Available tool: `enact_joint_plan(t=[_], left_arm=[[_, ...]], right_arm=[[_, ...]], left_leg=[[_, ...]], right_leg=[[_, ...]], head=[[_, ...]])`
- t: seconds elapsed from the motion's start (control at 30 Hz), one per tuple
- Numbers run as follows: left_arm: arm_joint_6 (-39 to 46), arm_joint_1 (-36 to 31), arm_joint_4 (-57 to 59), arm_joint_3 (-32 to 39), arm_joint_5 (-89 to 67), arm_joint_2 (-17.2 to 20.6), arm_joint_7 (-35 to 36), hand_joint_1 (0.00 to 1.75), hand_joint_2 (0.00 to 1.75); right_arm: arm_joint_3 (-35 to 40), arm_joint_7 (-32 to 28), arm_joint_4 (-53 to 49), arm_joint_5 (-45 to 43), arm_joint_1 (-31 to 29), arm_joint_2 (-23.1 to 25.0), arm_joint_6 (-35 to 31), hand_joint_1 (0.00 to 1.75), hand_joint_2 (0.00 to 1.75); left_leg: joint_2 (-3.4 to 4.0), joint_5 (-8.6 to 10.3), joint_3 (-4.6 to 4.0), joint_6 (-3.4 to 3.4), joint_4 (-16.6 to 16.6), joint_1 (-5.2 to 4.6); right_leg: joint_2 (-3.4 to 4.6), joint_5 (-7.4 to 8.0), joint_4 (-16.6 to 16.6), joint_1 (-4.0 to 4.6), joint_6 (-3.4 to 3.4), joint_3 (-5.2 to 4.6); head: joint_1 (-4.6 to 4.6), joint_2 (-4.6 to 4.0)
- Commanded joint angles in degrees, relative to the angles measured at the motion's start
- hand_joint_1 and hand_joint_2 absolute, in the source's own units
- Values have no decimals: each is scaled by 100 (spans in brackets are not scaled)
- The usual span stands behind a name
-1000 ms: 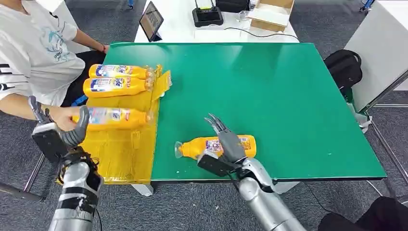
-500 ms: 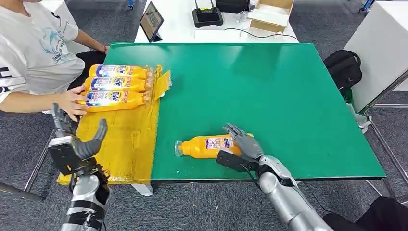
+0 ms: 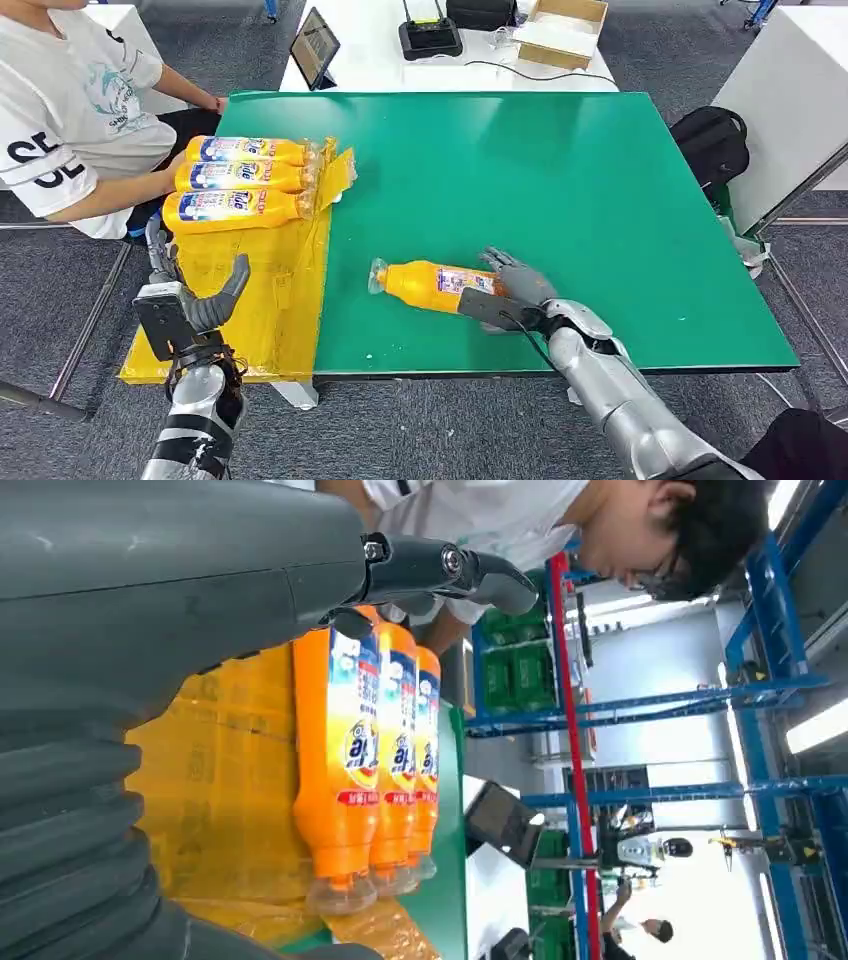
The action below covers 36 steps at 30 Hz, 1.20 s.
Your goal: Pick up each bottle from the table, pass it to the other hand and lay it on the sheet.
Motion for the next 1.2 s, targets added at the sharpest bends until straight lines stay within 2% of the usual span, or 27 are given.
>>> enact_joint_plan(t=[0.03, 0.23, 0.37, 0.43, 0.47, 0.53, 0.57, 0.63, 1.2], left_arm=[[-36, -289, 533, -78, 39, 18, 19, 0, 175], [-159, -419, 941, -84, 145, -43, 19, 0, 175], [-178, -528, 1134, -87, 204, -74, 19, 0, 175], [-164, -530, 1137, -73, 230, -70, 19, 0, 175], [-170, -528, 1142, -58, 248, -72, 19, 0, 175], [-136, -476, 1082, -61, 241, -64, 19, 0, 175], [-140, -451, 1055, -53, 247, -66, 19, 0, 175], [-125, -420, 1005, -52, 231, -64, 19, 0, 175], [-167, -349, 888, -3, 224, -101, 19, 0, 175]], right_arm=[[330, 37, 859, -36, -227, 4, 121, 0, 175], [611, 45, 1637, -84, -840, 100, 584, 0, 175], [760, -96, 2016, -150, -990, 218, 695, 0, 175], [793, -157, 2045, -210, -946, 326, 501, 14, 175], [779, -180, 2032, -245, -911, 373, 451, 31, 175], [663, -289, 1921, -364, -762, 458, 132, 133, 175], [639, -329, 1871, -389, -703, 486, 14, 140, 175], [592, -427, 1749, -450, -600, 509, -147, 171, 175], [151, -899, 1035, -732, -115, 579, -796, 175, 175]], left_leg=[[6, -7, 15, 7, -5, 1], [8, -5, 13, 8, -3, 0], [11, -4, 13, 9, -2, 0], [9, -4, 10, 6, -4, 2], [8, -4, 14, 8, -5, 4], [17, -10, 28, 14, -8, 5], [23, -11, 29, 10, -9, 5], [21, -6, 22, 5, -11, 5], [13, -6, 2, 5, -4, 1]], right_leg=[[-1, -4, -7, 5, -16, 14], [12, -2, -3, 5, -16, 9], [11, 0, -3, 6, -19, 8], [12, 0, -5, 5, -14, 6], [10, -1, -7, 8, -19, 11], [12, -4, -11, 13, -36, 23], [20, -4, -9, 13, -33, 21], [19, -1, -11, 10, -20, 14], [13, -4, -4, 5, -14, -1]], head=[[-4, 0], [-4, 0], [-4, 0], [-2, 0], [-4, 0], [-2, 0], [-2, 0], [-2, 0], [-4, 0]])
